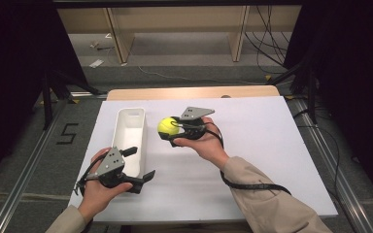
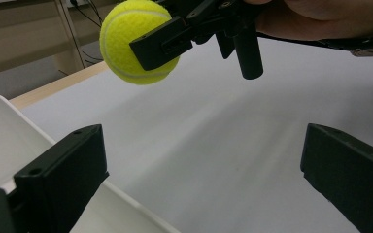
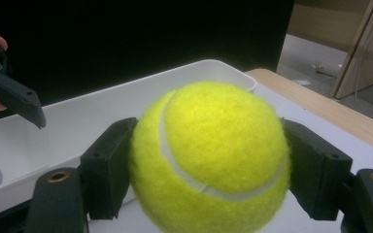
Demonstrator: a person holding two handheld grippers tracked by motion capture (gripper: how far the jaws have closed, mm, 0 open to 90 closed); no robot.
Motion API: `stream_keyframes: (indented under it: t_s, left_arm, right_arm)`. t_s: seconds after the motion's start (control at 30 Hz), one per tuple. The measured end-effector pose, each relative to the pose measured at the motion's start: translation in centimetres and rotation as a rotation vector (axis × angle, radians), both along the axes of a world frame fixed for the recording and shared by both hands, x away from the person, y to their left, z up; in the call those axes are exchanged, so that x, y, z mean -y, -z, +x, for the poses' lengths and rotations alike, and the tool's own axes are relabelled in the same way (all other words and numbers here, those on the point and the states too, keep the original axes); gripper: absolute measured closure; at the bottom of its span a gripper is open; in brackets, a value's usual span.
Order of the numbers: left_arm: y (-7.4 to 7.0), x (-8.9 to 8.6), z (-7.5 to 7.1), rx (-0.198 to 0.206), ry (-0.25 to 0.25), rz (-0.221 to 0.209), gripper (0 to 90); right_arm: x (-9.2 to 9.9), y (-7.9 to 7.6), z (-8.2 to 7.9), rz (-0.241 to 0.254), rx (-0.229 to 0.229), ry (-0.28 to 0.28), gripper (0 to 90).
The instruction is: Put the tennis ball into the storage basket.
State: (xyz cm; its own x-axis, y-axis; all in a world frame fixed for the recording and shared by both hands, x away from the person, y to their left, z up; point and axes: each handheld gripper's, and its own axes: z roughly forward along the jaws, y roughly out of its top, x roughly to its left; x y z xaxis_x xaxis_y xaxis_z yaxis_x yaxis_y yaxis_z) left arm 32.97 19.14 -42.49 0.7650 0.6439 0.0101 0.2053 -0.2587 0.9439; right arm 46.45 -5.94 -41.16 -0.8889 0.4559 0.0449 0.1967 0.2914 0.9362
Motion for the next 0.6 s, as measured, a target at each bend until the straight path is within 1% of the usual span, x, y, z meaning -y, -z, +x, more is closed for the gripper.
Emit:
stream_keyframes:
  t_s: [0.6]
  left_arm:
    - [0.00, 0.00, -0.02, 0.000, 0.001, 0.001, 2.5]
  right_arm:
    - [-1.00, -0.18, 0.25, 0.014, -0.005, -0.011, 27.3]
